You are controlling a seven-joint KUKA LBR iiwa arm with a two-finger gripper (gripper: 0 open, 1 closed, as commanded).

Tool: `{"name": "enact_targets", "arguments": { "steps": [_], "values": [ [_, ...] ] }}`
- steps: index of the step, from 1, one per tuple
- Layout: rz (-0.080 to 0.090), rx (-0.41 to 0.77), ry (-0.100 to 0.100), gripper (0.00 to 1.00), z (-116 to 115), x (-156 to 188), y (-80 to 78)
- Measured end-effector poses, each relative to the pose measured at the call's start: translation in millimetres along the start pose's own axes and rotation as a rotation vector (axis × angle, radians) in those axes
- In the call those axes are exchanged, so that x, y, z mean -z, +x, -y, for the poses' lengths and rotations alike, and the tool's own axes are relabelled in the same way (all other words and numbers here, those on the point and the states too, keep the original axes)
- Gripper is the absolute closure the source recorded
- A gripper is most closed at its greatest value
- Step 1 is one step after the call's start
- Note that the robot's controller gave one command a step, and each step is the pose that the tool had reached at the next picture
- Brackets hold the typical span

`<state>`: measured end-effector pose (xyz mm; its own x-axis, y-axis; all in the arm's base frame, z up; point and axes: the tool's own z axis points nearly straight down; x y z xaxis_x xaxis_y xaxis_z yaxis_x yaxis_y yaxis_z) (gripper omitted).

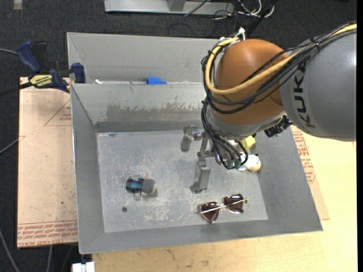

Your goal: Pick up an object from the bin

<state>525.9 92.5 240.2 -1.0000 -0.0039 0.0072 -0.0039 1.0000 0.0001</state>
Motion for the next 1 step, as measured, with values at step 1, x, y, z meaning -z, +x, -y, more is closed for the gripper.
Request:
{"name": "enact_targets", "arguments": {
  "steps": [1],
  "values": [
    [0.008,-0.003,-0.001,0.0,0.6,4.6,-1.4]
  ]
}}
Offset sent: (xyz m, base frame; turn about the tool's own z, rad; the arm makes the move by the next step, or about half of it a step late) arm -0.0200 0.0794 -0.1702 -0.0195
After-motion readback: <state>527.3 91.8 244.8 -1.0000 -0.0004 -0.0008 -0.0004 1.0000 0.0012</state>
